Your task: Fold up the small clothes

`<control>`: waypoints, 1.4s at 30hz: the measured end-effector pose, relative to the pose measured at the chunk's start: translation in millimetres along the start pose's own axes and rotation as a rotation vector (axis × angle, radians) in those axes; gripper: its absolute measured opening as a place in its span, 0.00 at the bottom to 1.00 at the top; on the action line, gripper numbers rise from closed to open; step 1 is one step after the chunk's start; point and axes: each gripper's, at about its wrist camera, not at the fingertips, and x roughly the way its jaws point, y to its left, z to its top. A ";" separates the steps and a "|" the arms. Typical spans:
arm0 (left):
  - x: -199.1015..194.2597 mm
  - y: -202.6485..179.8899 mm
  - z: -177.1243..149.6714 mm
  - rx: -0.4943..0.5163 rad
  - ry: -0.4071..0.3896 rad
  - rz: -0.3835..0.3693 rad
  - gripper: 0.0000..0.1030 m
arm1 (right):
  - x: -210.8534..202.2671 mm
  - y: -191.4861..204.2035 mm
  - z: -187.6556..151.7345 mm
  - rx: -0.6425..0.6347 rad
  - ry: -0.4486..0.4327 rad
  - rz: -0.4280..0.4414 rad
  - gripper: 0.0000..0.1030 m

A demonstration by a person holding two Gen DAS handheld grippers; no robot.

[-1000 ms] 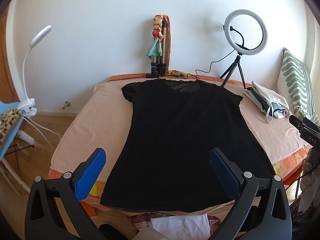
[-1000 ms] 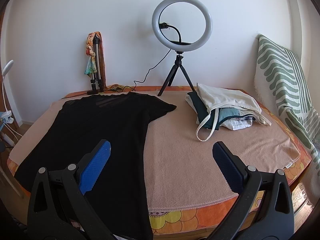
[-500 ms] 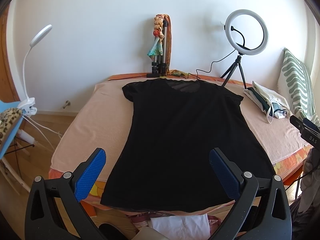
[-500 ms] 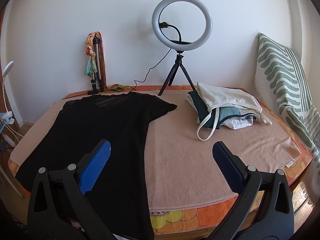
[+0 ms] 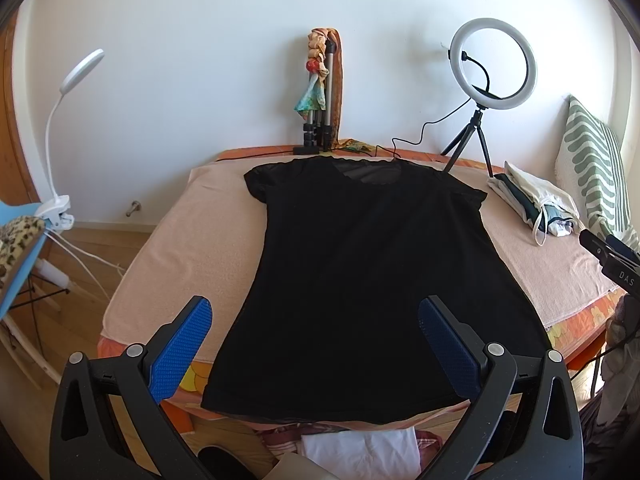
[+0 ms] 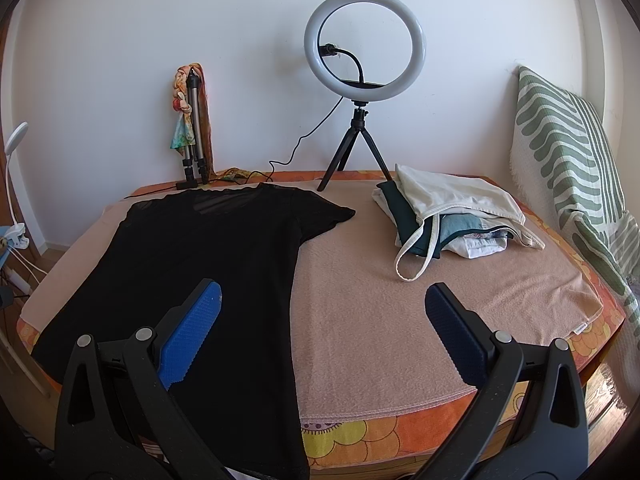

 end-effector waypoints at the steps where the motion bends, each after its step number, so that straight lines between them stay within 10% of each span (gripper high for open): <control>1: 0.6 0.5 -0.4 0.000 0.001 -0.001 1.00 | 0.2 -0.1 0.2 0.000 0.000 0.000 1.00; 23: 18.6 52.3 -19.6 -0.142 0.068 -0.117 1.00 | -10.7 47.8 23.6 -0.087 0.021 0.162 1.00; 32: 34.6 90.7 -18.6 -0.137 0.204 -0.098 0.97 | 8.7 83.2 98.5 -0.056 0.125 0.328 0.97; 42: 78.6 104.5 -43.9 -0.134 0.405 -0.178 0.66 | 57.7 170.2 187.0 -0.114 0.238 0.470 0.87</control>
